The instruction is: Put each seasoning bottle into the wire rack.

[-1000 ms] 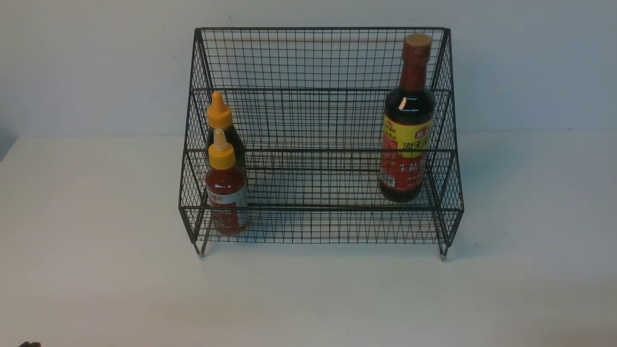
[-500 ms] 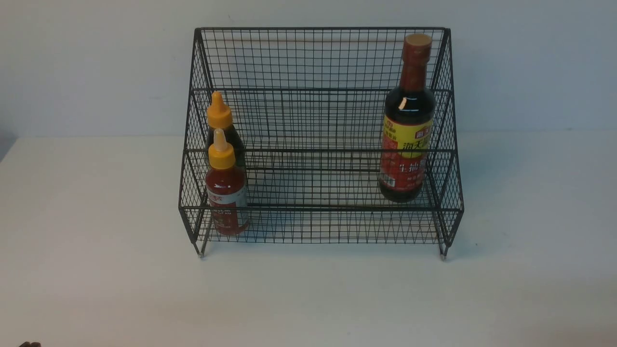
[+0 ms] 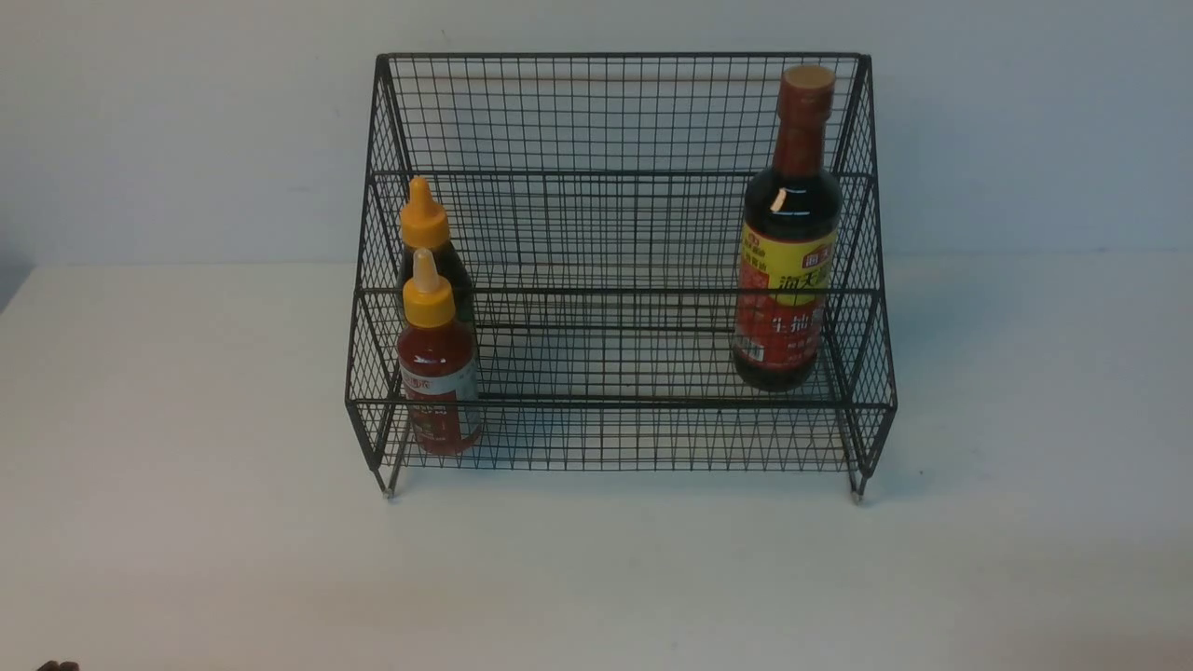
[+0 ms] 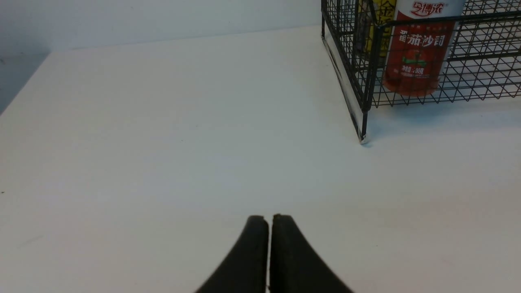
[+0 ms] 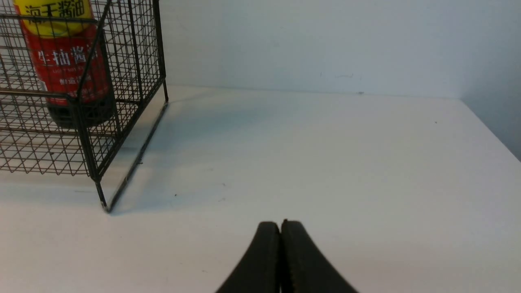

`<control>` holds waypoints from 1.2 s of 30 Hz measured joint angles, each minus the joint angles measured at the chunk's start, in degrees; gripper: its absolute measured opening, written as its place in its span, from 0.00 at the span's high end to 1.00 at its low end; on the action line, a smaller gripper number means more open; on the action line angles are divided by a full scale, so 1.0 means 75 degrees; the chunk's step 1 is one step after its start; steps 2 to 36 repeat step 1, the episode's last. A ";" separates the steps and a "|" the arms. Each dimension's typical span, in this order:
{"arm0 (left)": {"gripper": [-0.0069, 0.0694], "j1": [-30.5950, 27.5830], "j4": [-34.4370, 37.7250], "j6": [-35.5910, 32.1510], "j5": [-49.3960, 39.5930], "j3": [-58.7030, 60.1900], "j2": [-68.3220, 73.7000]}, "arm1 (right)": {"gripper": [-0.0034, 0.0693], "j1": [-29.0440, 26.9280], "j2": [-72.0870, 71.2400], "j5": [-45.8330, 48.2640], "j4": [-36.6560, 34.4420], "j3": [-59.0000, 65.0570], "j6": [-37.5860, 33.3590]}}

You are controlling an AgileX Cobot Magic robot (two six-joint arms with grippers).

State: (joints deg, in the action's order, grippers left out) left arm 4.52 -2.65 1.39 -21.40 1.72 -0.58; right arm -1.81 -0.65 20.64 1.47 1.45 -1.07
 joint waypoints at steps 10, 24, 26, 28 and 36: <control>0.92 0.0000 0.0000 0.0000 0.0000 0.0000 0.0000 | 0.97 0.0000 0.0000 0.0000 0.0000 0.0000 0.0000; 0.92 0.0000 0.0000 0.0000 0.0000 0.0000 0.0000 | 0.97 0.0000 0.0000 0.0000 0.0000 0.0000 0.0000; 0.92 0.0000 0.0000 0.0000 0.0000 0.0000 0.0000 | 0.97 0.0000 0.0000 0.0000 0.0000 0.0000 0.0000; 0.92 0.0000 0.0000 0.0000 0.0000 0.0000 0.0000 | 0.97 0.0000 0.0000 0.0000 0.0000 0.0000 0.0000; 0.92 0.0000 0.0000 0.0000 0.0000 0.0000 0.0000 | 0.97 0.0000 0.0000 0.0000 0.0000 0.0000 0.0000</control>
